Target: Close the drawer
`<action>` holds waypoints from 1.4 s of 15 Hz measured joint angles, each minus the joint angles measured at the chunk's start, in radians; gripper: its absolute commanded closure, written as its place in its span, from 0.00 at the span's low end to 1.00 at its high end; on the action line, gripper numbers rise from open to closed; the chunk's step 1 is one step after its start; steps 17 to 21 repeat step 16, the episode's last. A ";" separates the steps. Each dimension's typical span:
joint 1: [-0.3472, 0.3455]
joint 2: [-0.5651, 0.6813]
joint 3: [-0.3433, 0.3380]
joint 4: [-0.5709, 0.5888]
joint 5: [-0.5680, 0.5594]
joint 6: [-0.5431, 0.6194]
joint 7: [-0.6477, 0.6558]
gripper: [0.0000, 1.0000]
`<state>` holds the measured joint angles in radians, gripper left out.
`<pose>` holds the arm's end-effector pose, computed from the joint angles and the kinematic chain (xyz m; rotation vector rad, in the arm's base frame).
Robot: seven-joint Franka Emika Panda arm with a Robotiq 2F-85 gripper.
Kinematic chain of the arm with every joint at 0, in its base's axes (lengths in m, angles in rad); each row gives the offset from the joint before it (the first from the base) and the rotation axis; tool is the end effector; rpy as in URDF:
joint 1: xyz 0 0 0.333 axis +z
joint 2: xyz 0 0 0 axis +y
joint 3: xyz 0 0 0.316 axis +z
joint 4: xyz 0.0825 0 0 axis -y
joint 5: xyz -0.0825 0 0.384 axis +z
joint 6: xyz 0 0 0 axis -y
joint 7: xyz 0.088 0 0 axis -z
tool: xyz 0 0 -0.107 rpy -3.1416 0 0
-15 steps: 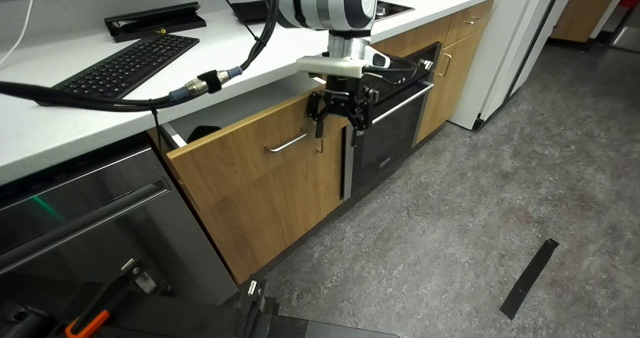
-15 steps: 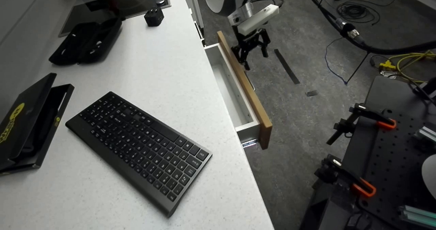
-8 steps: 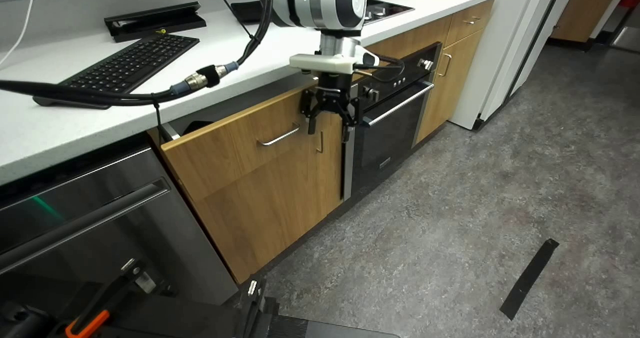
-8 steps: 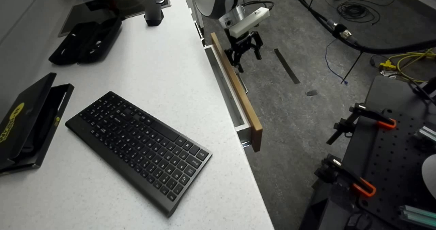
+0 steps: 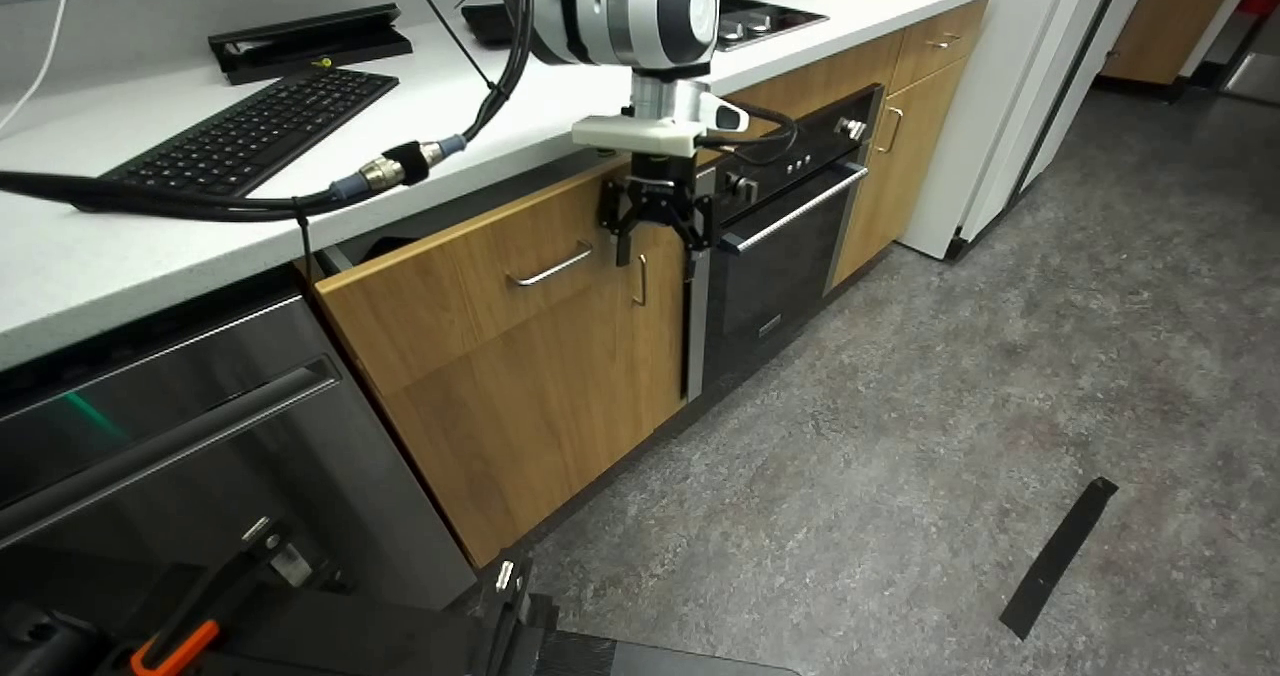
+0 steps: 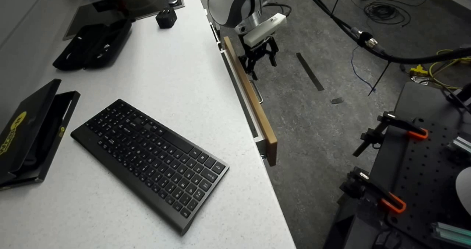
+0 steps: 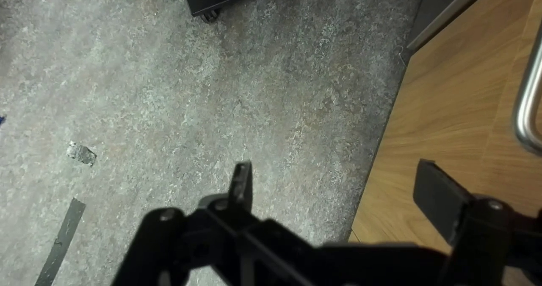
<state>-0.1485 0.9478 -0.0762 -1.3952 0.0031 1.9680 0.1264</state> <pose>0.6652 -0.1438 0.1111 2.9994 -0.5038 -0.5774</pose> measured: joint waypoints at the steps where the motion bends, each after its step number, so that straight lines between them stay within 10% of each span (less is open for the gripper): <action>1: 0.011 0.005 0.000 0.002 0.000 0.004 0.013 0.00; 21: 0.101 0.032 0.001 0.045 -0.001 0.007 0.081 0.00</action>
